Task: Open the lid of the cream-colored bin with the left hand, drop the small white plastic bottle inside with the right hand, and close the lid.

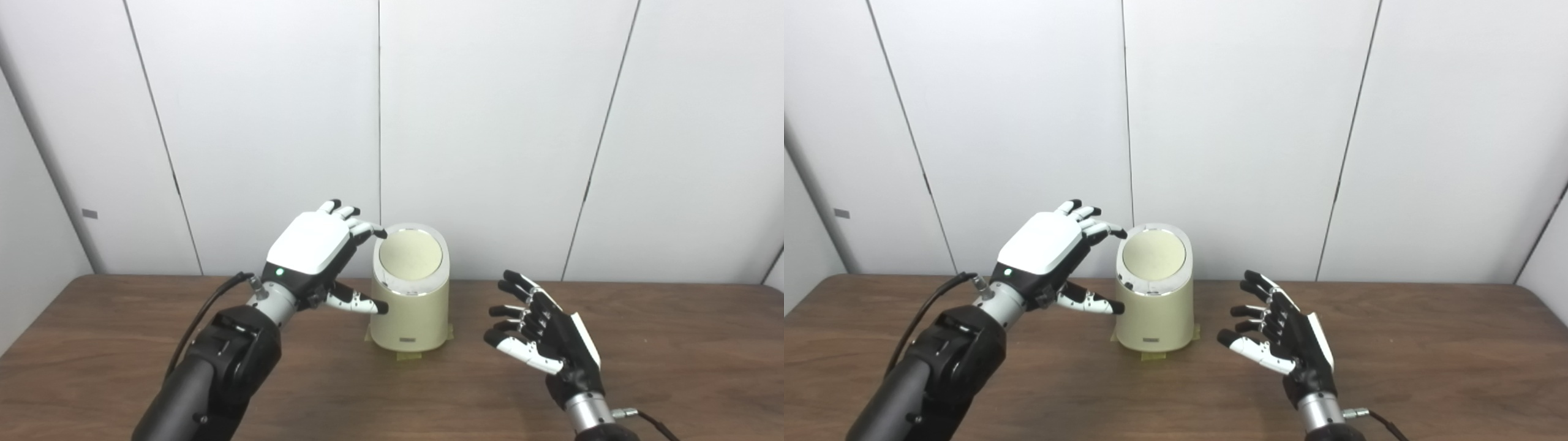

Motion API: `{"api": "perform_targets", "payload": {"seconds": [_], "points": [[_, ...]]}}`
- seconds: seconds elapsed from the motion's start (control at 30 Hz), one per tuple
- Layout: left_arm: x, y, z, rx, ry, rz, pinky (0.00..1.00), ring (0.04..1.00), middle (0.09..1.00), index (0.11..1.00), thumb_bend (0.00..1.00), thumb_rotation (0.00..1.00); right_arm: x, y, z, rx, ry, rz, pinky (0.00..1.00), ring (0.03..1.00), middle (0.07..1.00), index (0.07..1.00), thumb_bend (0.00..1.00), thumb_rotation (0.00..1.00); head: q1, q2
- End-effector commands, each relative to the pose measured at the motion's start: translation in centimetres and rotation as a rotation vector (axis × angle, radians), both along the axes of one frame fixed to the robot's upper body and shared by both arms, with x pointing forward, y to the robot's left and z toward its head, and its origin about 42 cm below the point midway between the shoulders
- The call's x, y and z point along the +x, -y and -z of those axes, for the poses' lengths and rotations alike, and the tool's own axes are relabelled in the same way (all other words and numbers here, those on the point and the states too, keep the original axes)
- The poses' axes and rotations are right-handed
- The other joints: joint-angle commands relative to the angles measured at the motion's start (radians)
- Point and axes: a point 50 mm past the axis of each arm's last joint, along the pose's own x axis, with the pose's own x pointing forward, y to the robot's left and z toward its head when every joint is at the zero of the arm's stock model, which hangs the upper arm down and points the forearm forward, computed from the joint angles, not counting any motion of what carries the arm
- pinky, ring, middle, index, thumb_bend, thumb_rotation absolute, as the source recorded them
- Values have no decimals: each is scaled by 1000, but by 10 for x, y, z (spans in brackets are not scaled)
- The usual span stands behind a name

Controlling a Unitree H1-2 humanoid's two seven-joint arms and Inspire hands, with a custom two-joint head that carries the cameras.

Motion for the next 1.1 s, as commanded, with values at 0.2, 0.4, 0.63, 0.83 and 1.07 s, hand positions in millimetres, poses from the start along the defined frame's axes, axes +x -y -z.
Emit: {"api": "perform_targets", "payload": {"seconds": [0.2,0.4,0.63,0.83,1.07], "points": [[-18,-21,10,-417,-13,-29,715,840,820,811,805,253,5,-1,-24,3,88,-1,577,651,826,818,938,316,0,1],[-35,-36,51,-887,-125,-47,605,717,768,793,724,142,4,1,-23,26,91,-1,574,646,827,813,934,293,-2,2],[-53,-48,89,-1214,-219,-77,484,607,679,714,656,150,1,2,-23,40,108,-5,545,639,823,808,931,284,-6,6],[-60,-51,101,-1252,-256,-55,459,591,671,708,642,159,-3,3,-22,53,115,0,538,622,819,802,906,257,-6,9],[-59,-53,103,-1240,-270,-22,483,609,680,709,685,217,-4,6,-18,50,120,2,549,623,822,803,881,248,-7,13]]}}
